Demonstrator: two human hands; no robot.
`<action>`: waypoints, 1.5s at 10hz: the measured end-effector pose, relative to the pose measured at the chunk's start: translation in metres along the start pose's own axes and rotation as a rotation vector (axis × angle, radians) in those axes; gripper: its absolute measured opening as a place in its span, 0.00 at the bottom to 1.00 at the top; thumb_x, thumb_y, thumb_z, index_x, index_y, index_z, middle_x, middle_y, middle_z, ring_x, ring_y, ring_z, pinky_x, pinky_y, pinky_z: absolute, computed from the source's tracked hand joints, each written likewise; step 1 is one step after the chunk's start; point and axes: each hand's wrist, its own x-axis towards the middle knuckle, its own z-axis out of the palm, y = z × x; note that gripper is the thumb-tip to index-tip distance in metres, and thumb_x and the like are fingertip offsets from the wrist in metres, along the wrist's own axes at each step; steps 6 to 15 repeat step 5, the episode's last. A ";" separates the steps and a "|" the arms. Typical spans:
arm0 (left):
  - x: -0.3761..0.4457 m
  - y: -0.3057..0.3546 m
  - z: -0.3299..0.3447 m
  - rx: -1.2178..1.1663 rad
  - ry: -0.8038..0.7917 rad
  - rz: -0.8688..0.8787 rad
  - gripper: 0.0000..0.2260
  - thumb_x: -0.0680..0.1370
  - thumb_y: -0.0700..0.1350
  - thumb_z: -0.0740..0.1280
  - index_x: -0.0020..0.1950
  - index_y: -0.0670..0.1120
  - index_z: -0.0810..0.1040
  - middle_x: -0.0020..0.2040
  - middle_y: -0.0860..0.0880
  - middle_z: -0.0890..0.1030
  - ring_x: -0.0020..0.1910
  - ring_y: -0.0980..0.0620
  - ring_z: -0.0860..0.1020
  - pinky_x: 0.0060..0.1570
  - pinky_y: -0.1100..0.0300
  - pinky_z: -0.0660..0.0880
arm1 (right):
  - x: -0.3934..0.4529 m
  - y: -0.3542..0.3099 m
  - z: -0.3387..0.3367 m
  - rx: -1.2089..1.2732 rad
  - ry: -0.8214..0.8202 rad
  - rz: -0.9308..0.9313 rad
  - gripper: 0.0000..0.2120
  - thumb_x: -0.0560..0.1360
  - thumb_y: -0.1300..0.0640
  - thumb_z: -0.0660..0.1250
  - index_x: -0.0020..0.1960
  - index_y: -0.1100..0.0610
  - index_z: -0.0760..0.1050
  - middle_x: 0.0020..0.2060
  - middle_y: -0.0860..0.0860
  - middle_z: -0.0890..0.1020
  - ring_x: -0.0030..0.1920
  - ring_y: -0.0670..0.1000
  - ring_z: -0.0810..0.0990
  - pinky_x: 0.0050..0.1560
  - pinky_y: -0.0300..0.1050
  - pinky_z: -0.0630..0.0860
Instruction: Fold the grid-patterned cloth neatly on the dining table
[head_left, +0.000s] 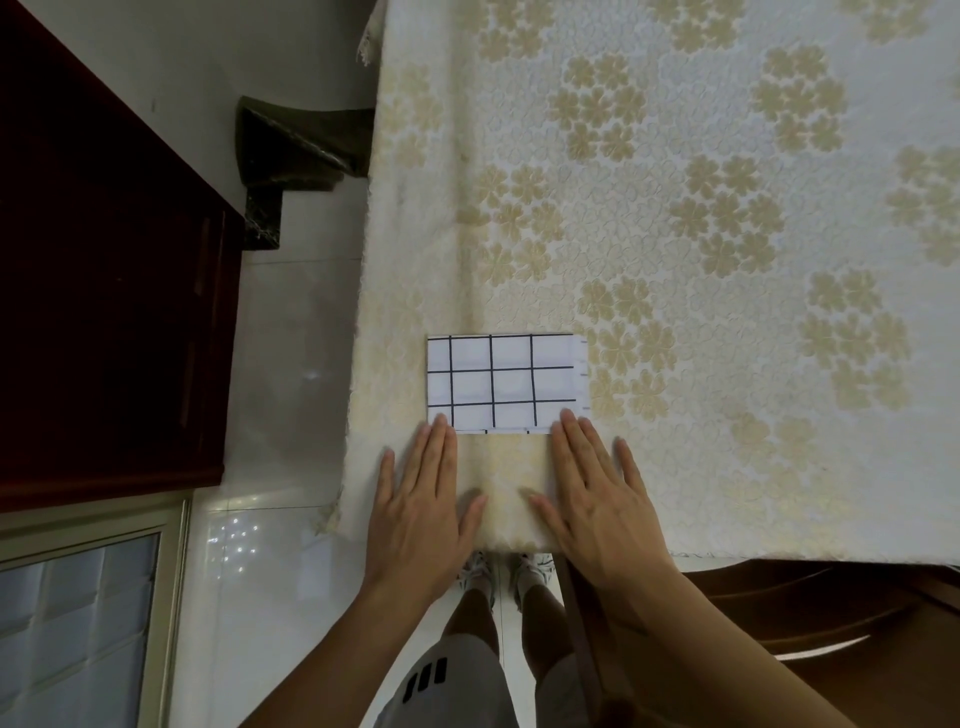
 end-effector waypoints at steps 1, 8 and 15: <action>0.000 -0.001 0.004 0.001 0.001 0.001 0.34 0.82 0.63 0.45 0.81 0.42 0.52 0.81 0.45 0.52 0.80 0.49 0.50 0.76 0.40 0.57 | 0.000 0.000 0.001 -0.001 -0.001 0.000 0.37 0.81 0.33 0.38 0.80 0.56 0.38 0.80 0.52 0.41 0.79 0.51 0.38 0.79 0.60 0.48; 0.003 0.003 -0.039 0.029 0.130 0.036 0.31 0.79 0.57 0.52 0.79 0.44 0.59 0.80 0.45 0.57 0.80 0.46 0.54 0.74 0.42 0.55 | 0.000 0.000 -0.038 0.062 0.103 0.006 0.31 0.82 0.37 0.42 0.81 0.50 0.46 0.79 0.48 0.45 0.79 0.52 0.45 0.78 0.56 0.47; 0.003 0.003 -0.039 0.029 0.130 0.036 0.31 0.79 0.57 0.52 0.79 0.44 0.59 0.80 0.45 0.57 0.80 0.46 0.54 0.74 0.42 0.55 | 0.000 0.000 -0.038 0.062 0.103 0.006 0.31 0.82 0.37 0.42 0.81 0.50 0.46 0.79 0.48 0.45 0.79 0.52 0.45 0.78 0.56 0.47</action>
